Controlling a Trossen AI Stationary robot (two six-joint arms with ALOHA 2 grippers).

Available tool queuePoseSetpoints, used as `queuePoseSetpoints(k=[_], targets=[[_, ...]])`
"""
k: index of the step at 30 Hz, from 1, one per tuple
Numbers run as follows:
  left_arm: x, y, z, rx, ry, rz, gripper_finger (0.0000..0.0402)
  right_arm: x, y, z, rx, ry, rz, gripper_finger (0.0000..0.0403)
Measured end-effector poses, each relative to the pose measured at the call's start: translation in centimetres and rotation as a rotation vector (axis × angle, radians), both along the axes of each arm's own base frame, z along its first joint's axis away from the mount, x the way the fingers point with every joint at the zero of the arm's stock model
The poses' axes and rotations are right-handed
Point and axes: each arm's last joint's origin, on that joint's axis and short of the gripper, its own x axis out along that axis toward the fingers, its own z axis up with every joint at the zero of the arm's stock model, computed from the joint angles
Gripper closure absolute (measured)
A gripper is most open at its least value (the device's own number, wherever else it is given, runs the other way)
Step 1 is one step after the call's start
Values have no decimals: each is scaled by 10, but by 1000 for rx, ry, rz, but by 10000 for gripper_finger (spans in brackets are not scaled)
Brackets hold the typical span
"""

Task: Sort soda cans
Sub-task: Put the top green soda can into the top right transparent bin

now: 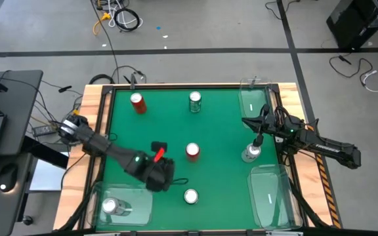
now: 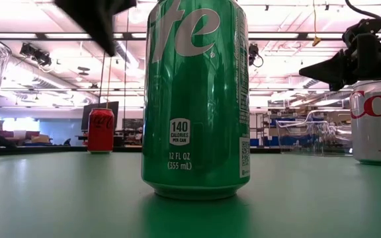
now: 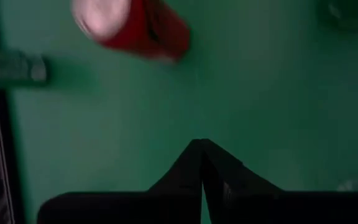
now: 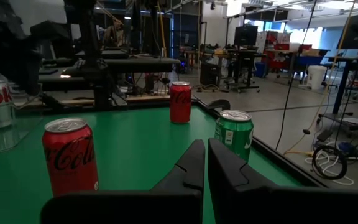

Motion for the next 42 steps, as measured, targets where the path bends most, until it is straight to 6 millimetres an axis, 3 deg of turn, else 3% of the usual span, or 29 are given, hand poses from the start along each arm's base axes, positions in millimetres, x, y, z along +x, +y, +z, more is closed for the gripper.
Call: queuePoseSetpoints(k=[12, 20, 24, 28, 34, 42], targets=[[35, 74, 38, -201, -230, -189, 399, 0, 0, 0, -2, -4, 0, 394], [47, 119, 13, -261, -296, -257, 400, -1, 0, 13, 0, -145, 5, 394], [41, 142, 3, -334, -394, -273, 401, -4, 1, 24, -40, -256, 8, 394], [27, 151, -7, -390, -465, -285, 401, -7, 3, 34, -2, -381, 29, 394], [5, 145, -15, -383, -558, -323, 401, -12, 4, 45, 50, -533, 66, 394], [-20, 142, -28, -367, -736, -346, 401, -7, 6, 49, 45, -487, 174, 394]])
